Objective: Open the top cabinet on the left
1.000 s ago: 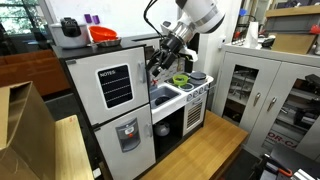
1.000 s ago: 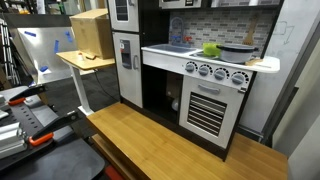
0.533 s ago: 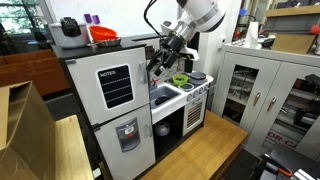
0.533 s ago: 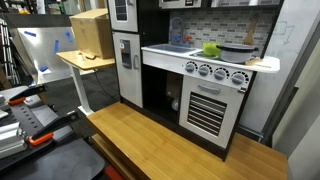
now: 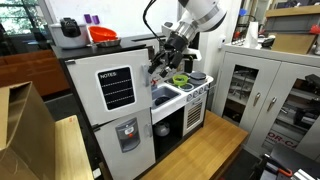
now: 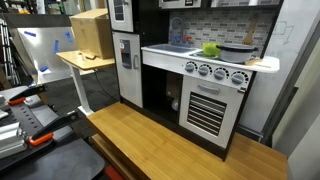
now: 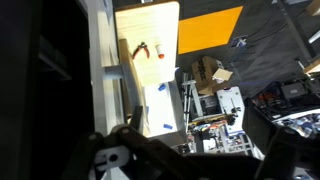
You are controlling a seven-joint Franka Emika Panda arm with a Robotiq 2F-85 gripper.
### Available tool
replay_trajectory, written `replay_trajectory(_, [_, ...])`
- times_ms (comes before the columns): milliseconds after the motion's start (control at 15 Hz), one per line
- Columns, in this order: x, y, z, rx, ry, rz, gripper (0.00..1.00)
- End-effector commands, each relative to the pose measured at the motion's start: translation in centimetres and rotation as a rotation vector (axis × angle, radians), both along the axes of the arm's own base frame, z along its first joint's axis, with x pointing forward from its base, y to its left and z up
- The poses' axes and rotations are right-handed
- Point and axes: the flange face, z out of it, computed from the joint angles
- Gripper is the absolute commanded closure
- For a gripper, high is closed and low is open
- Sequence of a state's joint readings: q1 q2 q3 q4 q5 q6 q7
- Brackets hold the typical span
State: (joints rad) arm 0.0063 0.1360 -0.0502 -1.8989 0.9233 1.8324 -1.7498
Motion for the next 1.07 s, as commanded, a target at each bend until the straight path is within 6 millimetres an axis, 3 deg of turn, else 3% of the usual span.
replay_trajectory(0, [-0.8, 1.7, 0.5, 0.030, 0.009, 0.189, 0.00])
replay_trajectory(200, [-2.3, 2.5, 0.5, 0.026, 0.040, 0.329, 0.00])
replay_trajectory(533, [-3.1, 2.6, 0.7, 0.007, 0.076, 0.375, 0.00])
replay_trajectory(800, [-3.3, 1.6, 0.6, -0.037, 0.107, 0.375, 0.00])
replay_trajectory(1000, [-3.6, -0.3, 0.9, -0.095, 0.109, 0.322, 0.00])
